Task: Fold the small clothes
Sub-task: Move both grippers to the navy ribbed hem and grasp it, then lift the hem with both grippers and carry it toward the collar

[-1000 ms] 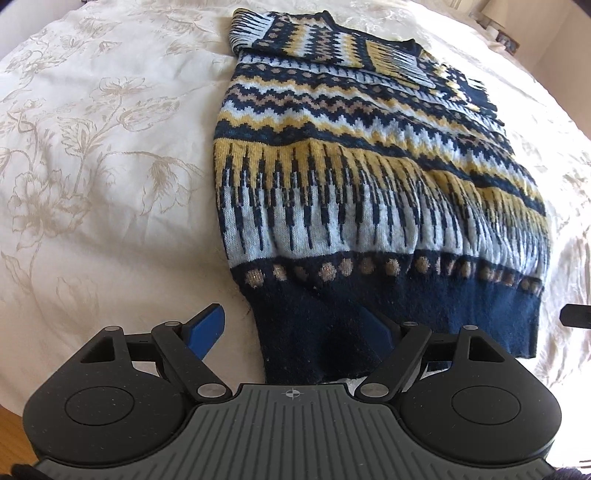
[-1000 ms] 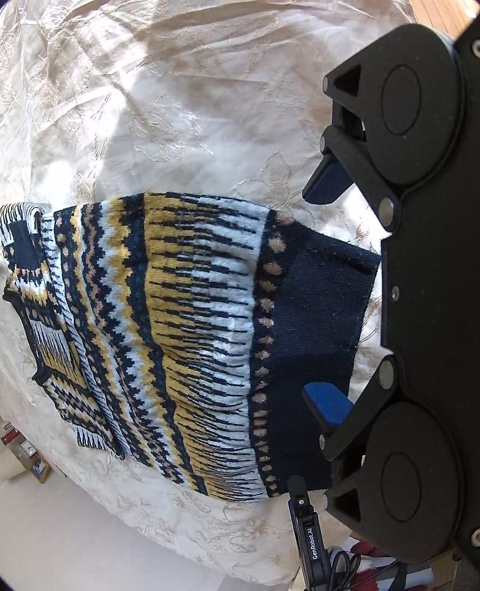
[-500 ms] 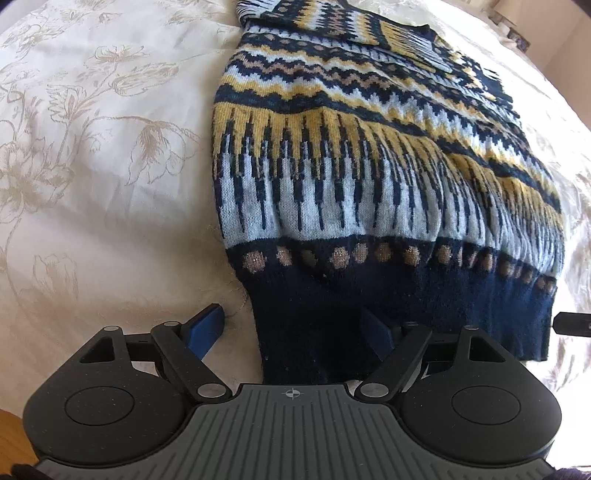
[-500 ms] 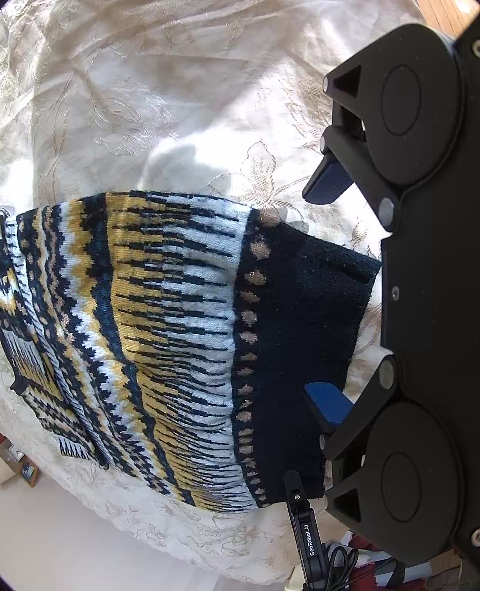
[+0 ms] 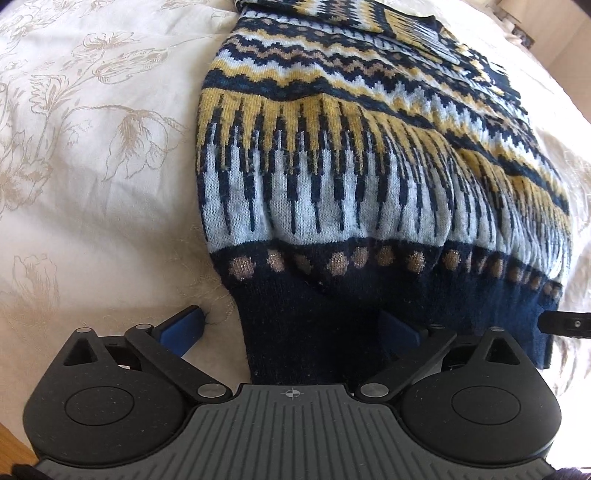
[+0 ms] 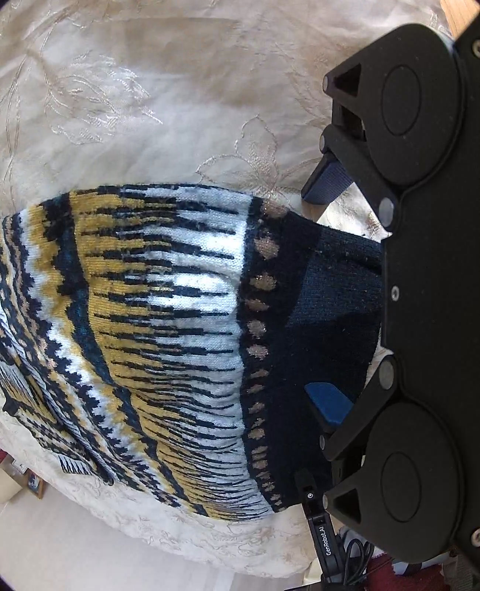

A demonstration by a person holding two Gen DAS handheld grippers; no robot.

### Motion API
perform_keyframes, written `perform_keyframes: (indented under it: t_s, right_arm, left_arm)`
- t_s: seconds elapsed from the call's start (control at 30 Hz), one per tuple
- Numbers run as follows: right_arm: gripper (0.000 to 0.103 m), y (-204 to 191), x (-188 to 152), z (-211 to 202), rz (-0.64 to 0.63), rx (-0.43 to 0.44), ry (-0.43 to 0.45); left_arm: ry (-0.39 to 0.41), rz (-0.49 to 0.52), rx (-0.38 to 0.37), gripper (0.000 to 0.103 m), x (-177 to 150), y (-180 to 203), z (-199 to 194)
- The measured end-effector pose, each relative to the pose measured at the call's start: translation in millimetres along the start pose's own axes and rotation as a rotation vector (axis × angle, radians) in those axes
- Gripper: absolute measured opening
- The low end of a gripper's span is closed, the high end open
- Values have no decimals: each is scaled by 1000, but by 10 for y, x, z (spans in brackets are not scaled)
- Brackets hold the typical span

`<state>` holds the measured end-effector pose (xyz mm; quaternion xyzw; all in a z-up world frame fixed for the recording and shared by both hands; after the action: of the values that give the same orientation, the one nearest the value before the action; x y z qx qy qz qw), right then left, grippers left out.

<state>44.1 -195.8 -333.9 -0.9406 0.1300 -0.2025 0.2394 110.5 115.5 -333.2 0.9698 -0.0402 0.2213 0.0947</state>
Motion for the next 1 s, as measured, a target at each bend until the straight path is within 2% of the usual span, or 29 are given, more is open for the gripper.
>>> perform_keyframes:
  t_s: [0.2,0.37,0.47,0.5,0.53,0.57,0.6,0.67,0.73,0.83,0.93,1.0]
  right_arm:
    - [103,44,2,-52,42,53,32]
    - [103,68,5,-68,53,58,23]
    - [99,38,4,-55,51,65,-6]
    - [86,26,1,-55,45,72,-15]
    - [65,30,-3,-66,39,70,-18]
    - [57,58,-12,-85,38,58,-22]
    - [47,81,-16,-94,42,47,-21]
    - [39,108,-21,-119,61,59,-14]
    - [17,92,-34,-140,69,65,-6]
    - [16,26,-43,-178,40,62,-1]
    - [13,-62,-16,-261,35,82,27]
    - [13,-107,3,-334,39,98,47]
  left_arm:
    - [-4,10,33,102,1,0,17]
    - [-16,2,22,101,25,-2,22]
    - [4,-19,28,86,52,-55,-25]
    - [11,-35,24,80,61,-87,-47]
    - [15,-48,22,73,64,-113,-67]
    - [20,-55,19,69,68,-140,-89]
    - [26,-60,15,60,78,-150,-108]
    - [33,-63,3,52,81,-162,-147]
    - [48,-60,-10,35,97,-145,-182]
    - [70,-43,-19,17,121,-94,-243]
    - [89,-58,-24,8,140,-89,-302]
    - [104,-91,-34,6,139,-116,-362]
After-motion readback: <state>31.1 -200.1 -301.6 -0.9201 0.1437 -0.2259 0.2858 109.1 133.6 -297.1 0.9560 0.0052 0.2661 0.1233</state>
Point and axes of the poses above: each gripper's, at about its wrist camera, not at the fingertips, and z roughly the way its jaws point, y to its right, x to its top, the point moved 10 cm from there along z, roughly the way its jaws point, and after that the axes turned 7 degrees about y, right-handed, at the moved point
